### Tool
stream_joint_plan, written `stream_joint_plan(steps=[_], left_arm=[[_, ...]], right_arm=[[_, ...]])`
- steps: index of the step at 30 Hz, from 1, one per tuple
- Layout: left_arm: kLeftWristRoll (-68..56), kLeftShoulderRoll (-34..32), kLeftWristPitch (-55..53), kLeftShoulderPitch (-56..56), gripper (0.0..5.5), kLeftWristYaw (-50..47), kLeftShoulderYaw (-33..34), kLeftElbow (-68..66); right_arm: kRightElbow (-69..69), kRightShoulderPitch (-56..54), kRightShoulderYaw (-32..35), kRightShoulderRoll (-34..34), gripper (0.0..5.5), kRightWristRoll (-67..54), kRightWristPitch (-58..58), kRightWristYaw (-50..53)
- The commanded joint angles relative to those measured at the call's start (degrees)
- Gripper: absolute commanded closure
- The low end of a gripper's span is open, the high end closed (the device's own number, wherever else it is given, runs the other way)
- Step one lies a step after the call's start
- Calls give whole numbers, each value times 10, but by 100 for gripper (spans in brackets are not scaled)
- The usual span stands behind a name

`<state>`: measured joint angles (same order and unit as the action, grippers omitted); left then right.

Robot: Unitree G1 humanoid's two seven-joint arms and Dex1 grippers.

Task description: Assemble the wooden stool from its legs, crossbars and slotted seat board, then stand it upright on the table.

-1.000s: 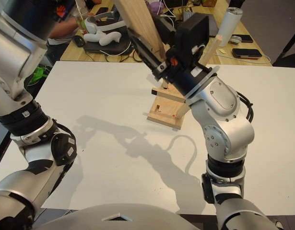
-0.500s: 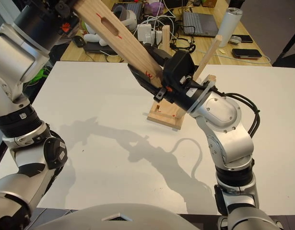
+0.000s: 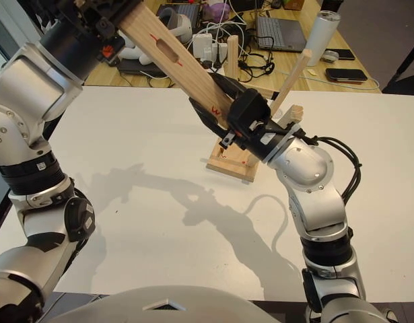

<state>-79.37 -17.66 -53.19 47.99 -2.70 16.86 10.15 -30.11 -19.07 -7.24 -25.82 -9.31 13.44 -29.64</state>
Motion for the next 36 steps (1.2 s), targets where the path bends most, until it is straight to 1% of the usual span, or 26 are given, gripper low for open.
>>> stream_joint_plan(steps=[1, 5, 7, 8, 9, 11, 15, 17, 19, 21, 24, 26, 29, 32, 36], left_arm=[[11, -25, 7, -29, 451, -16, 14, 21], [47, -38, 43, -44, 451, -22, 37, 9], [93, -39, 83, -34, 451, -45, 57, -26], [144, -47, 113, -33, 451, -65, 62, -53], [204, -58, 142, -40, 451, -79, 55, -71], [308, -68, 183, -69, 451, -83, 19, -78], [419, -15, 220, -142, 451, -88, -61, -40], [447, 25, 224, -172, 451, -99, -91, -15], [468, 59, 228, -188, 451, -111, -105, 3], [479, 91, 234, -189, 451, -120, -106, 13], [492, 121, 240, -187, 451, -124, -103, 17], [497, 143, 242, -183, 451, -122, -104, 15], [501, 175, 246, -184, 451, -122, -107, 7], [499, 217, 254, -182, 451, -119, -108, -21], [495, 274, 263, -181, 451, -119, -111, -57]], right_arm=[[4, -23, 15, 5, 271, -16, -7, -8], [-6, -30, 11, 24, 204, -31, -3, 0], [-7, -53, 24, 52, 164, -32, 16, 40], [-4, -80, 46, 77, 141, -50, 42, 75], [5, -115, 78, 102, 135, -76, 72, 117], [33, -178, 145, 137, 135, -111, 117, 196], [113, -248, 262, 153, 135, -127, 154, 334], [150, -248, 321, 150, 135, -143, 172, 382], [175, -234, 367, 143, 135, -157, 179, 409], [193, -200, 424, 144, 135, -168, 188, 444], [206, -129, 482, 155, 135, -176, 215, 491], [190, -76, 499, 176, 135, -185, 234, 510], [169, -30, 507, 235, 135, -236, 272, 532], [140, -1, 489, 281, 135, -270, 306, 551], [119, 7, 463, 311, 135, -290, 314, 566]])
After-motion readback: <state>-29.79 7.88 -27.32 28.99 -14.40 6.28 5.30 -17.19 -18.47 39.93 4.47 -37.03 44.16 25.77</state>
